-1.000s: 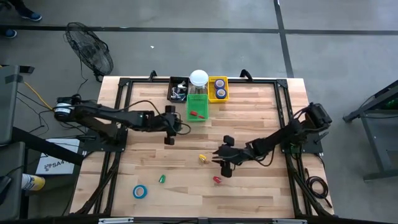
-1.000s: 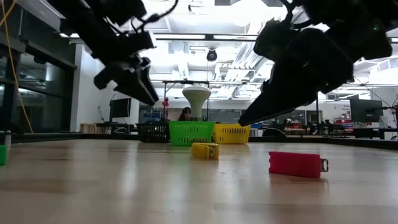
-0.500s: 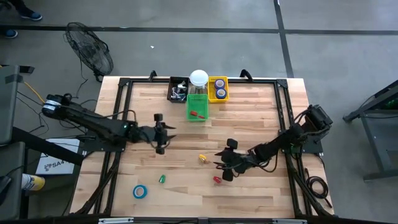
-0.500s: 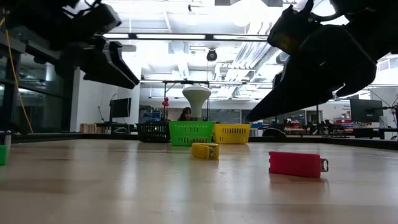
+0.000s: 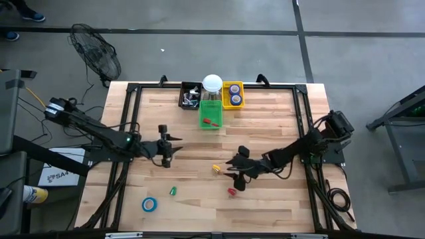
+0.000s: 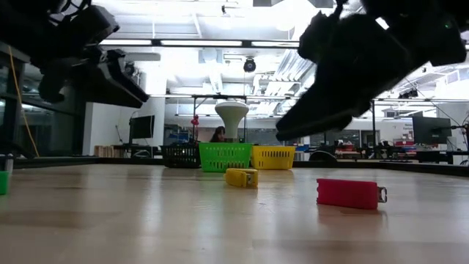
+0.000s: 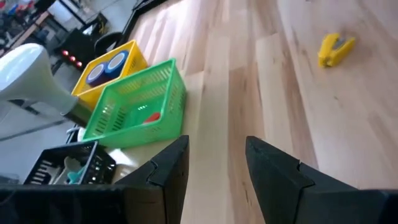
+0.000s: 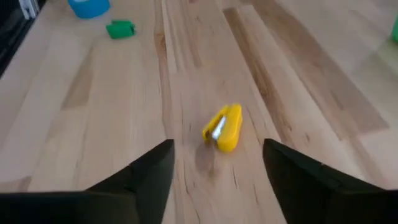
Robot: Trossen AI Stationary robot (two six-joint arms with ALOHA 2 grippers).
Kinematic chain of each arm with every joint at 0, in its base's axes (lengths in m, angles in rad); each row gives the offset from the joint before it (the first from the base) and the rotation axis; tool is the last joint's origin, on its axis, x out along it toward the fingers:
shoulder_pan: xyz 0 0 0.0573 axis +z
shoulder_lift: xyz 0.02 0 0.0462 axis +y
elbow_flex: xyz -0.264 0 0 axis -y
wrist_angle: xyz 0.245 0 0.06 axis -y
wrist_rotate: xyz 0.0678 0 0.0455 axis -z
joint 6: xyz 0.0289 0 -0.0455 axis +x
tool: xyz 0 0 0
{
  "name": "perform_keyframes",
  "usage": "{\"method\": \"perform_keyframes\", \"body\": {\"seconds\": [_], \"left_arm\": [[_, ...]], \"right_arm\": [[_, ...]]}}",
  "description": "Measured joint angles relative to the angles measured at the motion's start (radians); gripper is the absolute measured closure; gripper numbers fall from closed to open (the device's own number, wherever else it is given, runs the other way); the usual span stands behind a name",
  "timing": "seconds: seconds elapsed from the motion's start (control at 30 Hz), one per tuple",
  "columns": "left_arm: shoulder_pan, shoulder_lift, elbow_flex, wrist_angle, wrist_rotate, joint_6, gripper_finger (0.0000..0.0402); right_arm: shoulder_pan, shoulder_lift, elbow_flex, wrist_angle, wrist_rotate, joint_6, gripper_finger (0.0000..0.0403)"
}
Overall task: Pick and place Stapler, Stapler remover, tape
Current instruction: Put the yellow stapler into the green bin
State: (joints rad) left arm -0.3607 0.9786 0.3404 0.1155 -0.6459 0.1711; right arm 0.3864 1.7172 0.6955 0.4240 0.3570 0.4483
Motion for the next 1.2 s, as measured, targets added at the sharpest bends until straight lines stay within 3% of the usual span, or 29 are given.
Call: {"method": "perform_keyframes", "body": {"seconds": [0.1, 0.3, 0.53, 0.77, 1.2], "left_arm": [[-0.008, -0.022, -0.047, 0.065, 0.008, 0.009, 0.0247], [-0.007, -0.097, -0.146, 0.178, 0.047, 0.072, 0.0247], [-0.006, -0.215, -0.309, 0.475, 0.207, 0.198, 0.0247], [-0.006, -0.274, -0.323, 0.468, 0.298, 0.226, 0.0247], [-0.006, -0.281, -0.325, 0.463, 0.296, 0.242, 0.0247]], "right_arm": [[-0.001, 0.0, 0.024, -0.018, 0.027, -0.02, 0.0143], [-0.007, 0.052, 0.09, -0.068, 0.061, -0.029, 0.0139], [-0.007, 0.197, 0.201, -0.08, 0.107, -0.021, 0.0139], [-0.007, 0.25, 0.274, -0.206, 0.182, 0.046, 0.0139], [-0.006, 0.308, 0.284, -0.206, 0.159, 0.128, 0.0139]]}}
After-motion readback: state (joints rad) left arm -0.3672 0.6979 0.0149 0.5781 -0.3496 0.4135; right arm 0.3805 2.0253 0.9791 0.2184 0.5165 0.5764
